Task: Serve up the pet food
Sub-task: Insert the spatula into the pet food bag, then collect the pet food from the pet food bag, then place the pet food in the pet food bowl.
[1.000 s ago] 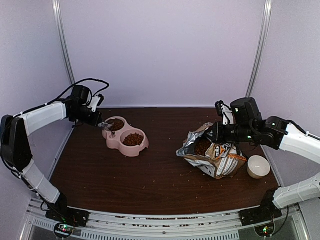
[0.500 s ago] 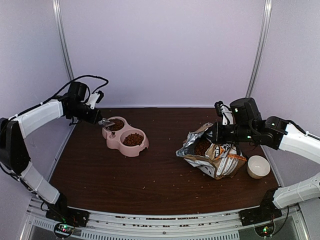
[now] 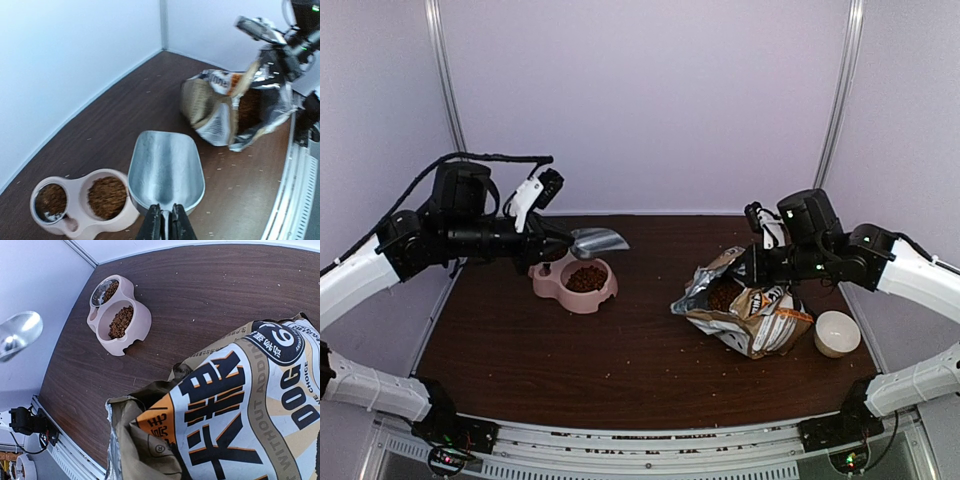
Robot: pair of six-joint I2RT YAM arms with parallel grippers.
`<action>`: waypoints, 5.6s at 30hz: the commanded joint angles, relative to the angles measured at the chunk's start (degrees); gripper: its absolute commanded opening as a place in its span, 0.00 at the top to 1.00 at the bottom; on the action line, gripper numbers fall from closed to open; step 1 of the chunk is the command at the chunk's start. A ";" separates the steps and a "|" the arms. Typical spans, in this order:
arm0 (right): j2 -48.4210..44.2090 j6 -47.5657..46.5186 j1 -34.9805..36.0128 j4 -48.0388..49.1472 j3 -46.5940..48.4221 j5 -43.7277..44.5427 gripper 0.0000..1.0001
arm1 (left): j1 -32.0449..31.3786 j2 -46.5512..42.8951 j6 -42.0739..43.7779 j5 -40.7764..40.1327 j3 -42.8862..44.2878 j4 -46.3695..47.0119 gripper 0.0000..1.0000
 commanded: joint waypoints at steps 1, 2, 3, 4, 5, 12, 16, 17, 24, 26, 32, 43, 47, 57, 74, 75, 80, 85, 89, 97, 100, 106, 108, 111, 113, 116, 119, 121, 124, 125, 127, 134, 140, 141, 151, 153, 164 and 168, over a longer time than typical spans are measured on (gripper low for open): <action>-0.92 -0.78 0.66 0.03 2.45 -3.15 1.00 | -10.95 -1.68 -5.40 -6.23 -4.04 9.94 1.00; -1.16 -0.65 1.05 -0.32 2.47 -2.60 1.00 | -13.71 -1.09 -5.89 -8.04 -4.16 11.03 1.00; -1.47 -0.55 1.66 -0.75 2.67 -1.65 1.00 | -16.19 -0.16 -6.27 -9.77 -4.05 11.65 1.00; -1.77 -0.50 2.27 -1.12 2.85 -0.57 1.00 | -18.66 1.19 -6.58 -11.25 -3.51 12.09 1.00; -2.11 -0.37 3.06 -1.43 3.10 0.45 1.00 | -20.87 2.73 -6.71 -12.56 -2.82 12.51 1.00; -3.05 0.74 8.41 -3.37 4.25 6.13 1.00 | -29.21 12.77 -7.94 -16.82 -0.49 19.27 1.00; -3.02 1.20 10.42 -3.27 4.12 7.34 1.00 | -30.36 16.34 -9.04 -17.92 -0.38 21.54 1.00; -3.01 1.40 10.81 -2.95 4.01 7.35 1.00 | -30.60 17.07 -9.17 -17.85 -0.27 21.87 1.00; -1.33 2.44 14.16 -0.80 4.67 8.13 1.00 | -31.69 25.36 -11.45 -16.95 3.16 20.27 1.00; -0.98 3.04 14.87 0.31 4.67 8.40 1.00 | -31.62 29.10 -13.04 -18.24 5.15 17.95 1.00; -0.46 4.26 16.60 2.74 4.68 9.06 1.00 | -31.62 41.46 -19.27 -23.87 10.64 17.69 1.00; -4.64 7.59 17.22 7.94 -1.47 10.06 1.00 | -30.79 55.24 -16.22 -16.48 15.69 44.05 1.00; -5.07 7.60 17.26 7.44 -1.73 10.64 1.00 | -30.46 55.62 -13.03 -13.95 15.73 52.01 1.00; -7.23 7.58 17.14 5.94 -1.79 12.64 1.00 | -29.51 52.98 -9.90 -14.71 12.24 61.33 1.00; -10.80 7.21 13.51 -0.27 0.29 16.23 1.00 | -31.53 42.76 -7.00 -17.62 0.84 70.69 1.00; -11.01 7.04 13.06 -0.85 0.62 16.65 1.00 | -31.66 42.24 -7.13 -17.86 -0.09 71.11 1.00; -11.81 6.08 10.49 -2.52 1.80 17.25 1.00 | -32.44 38.26 -7.74 -19.44 -6.38 74.44 1.00; -12.48 5.69 8.52 -3.55 2.28 17.29 1.00 | -33.18 35.44 -7.87 -18.83 -10.48 76.54 1.00; -12.76 5.58 7.45 -3.89 2.48 17.06 1.00 | -33.93 33.78 -7.60 -19.28 -13.10 78.24 1.00; -12.59 5.90 6.32 -3.06 2.73 16.56 1.00 | -34.61 30.43 -7.36 -19.77 -16.22 80.53 1.00; -12.67 6.15 6.14 -2.72 2.68 16.58 1.00 | -34.61 29.47 -7.27 -20.21 -17.22 81.13 1.00; -12.58 6.71 5.40 -3.01 2.47 17.73 1.00 | -34.56 27.73 -7.39 -18.45 -17.92 79.67 1.00; -12.67 6.73 5.07 -2.99 2.33 18.10 1.00 | -34.61 26.93 -7.40 -17.74 -18.10 79.07 1.00; -12.93 6.83 4.62 -2.97 2.07 18.52 1.00 | -34.61 25.87 -7.35 -17.76 -19.05 79.03 1.00; -13.07 6.82 4.39 -2.89 1.88 18.72 1.00 | -34.61 25.06 -7.44 -17.77 -19.44 78.88 1.00; -13.28 6.97 4.05 -2.79 1.39 18.77 1.00 | -34.61 24.14 -7.37 -17.53 -19.58 78.39 1.00; -13.61 7.22 3.64 -2.53 1.17 19.00 1.00 | -34.61 23.25 -7.03 -17.25 -19.58 77.48 1.00; -13.79 7.25 3.36 -2.41 1.01 19.19 1.00 | -34.61 22.95 -6.64 -17.25 -19.43 76.47 1.00; -13.86 7.46 3.12 -2.10 0.74 19.17 1.00 | -34.61 22.72 -6.46 -17.54 -19.53 76.10 1.00; -13.90 7.43 2.99 -2.06 0.66 19.12 1.00 | -34.61 22.55 -6.58 -17.62 -19.58 76.04 1.00; -14.05 7.50 2.93 -2.13 0.42 19.13 1.00 | -34.58 21.97 -6.56 -18.38 -19.75 75.75 1.00; -15.21 7.77 2.66 -2.13 -0.93 19.03 1.00 | -32.88 19.83 -6.53 -19.95 -20.50 73.78 1.00; -15.75 7.64 2.46 -2.27 -1.28 19.14 1.00 | -30.11 16.94 -6.37 -20.66 -23.18 72.82 1.00; -15.75 7.74 2.44 -2.31 -1.36 19.14 1.00 | -29.51 16.32 -6.38 -20.86 -23.69 72.64 1.00; -15.56 7.63 2.10 -1.97 -1.82 18.78 1.00 | -22.82 8.36 -6.22 -24.09 -31.11 71.19 1.00; -15.41 7.56 2.09 -1.89 -1.85 18.62 1.00 | -21.11 6.61 -6.09 -25.07 -32.90 70.81 1.00; -14.44 7.56 1.83 -1.12 -1.87 18.06 1.00 | -8.36 -2.24 -6.30 -26.48 -43.25 69.09 1.00; -13.96 7.53 1.83 -0.57 -1.79 17.69 1.00 | -4.28 -3.27 -5.99 -25.70 -45.12 68.09 1.00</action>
